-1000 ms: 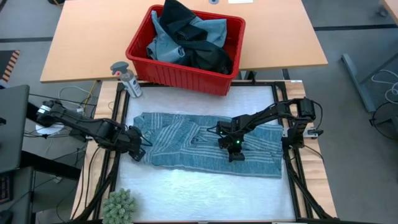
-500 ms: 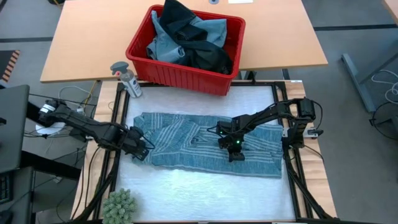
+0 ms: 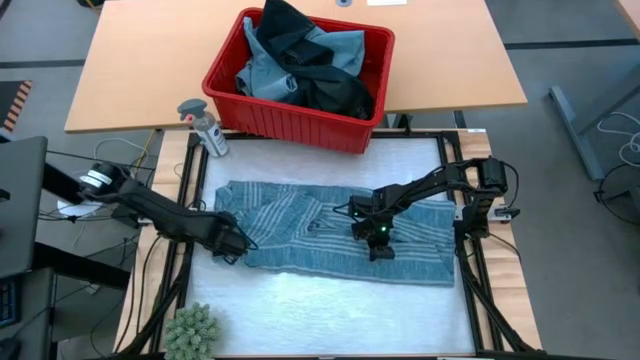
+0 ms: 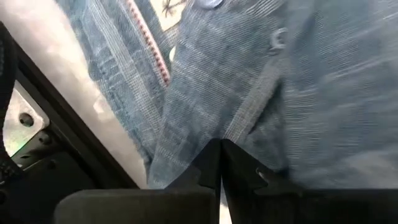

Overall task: Fold Laundry from Bin
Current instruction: Fold the light blue shirt

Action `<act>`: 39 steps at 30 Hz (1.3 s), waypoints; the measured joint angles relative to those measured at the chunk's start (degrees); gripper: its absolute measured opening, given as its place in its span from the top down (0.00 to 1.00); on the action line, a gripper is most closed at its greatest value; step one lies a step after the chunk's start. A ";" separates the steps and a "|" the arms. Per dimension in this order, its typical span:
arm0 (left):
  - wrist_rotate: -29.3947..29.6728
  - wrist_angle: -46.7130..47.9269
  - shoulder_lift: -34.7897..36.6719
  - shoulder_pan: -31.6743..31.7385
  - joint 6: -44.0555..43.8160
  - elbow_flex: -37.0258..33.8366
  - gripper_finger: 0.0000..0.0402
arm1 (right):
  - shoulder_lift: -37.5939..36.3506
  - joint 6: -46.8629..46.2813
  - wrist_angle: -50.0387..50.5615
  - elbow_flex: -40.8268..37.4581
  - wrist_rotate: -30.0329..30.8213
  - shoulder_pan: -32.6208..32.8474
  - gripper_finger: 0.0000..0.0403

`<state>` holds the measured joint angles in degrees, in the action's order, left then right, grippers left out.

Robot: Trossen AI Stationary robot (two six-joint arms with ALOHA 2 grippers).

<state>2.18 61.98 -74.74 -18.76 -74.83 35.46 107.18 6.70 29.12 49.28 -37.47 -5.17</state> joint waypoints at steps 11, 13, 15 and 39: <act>-6.60 0.92 -9.72 0.00 8.45 0.22 1.00 | 0.00 -0.04 2.33 -0.02 0.42 0.00 0.93; -6.43 0.89 -9.39 0.00 8.29 0.17 1.00 | 0.00 -0.05 2.38 -0.02 0.48 -0.02 0.93; -6.01 0.69 -8.65 0.00 7.84 0.15 1.00 | 0.00 -0.04 2.37 -0.02 0.52 -0.02 0.93; 17.48 -17.23 20.43 1.33 -0.96 11.78 1.00 | 0.00 1.00 0.12 -0.23 0.37 -0.09 0.91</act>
<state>19.66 44.75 -54.31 -17.44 -75.79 47.24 107.18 7.70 29.24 49.05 -37.10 -5.26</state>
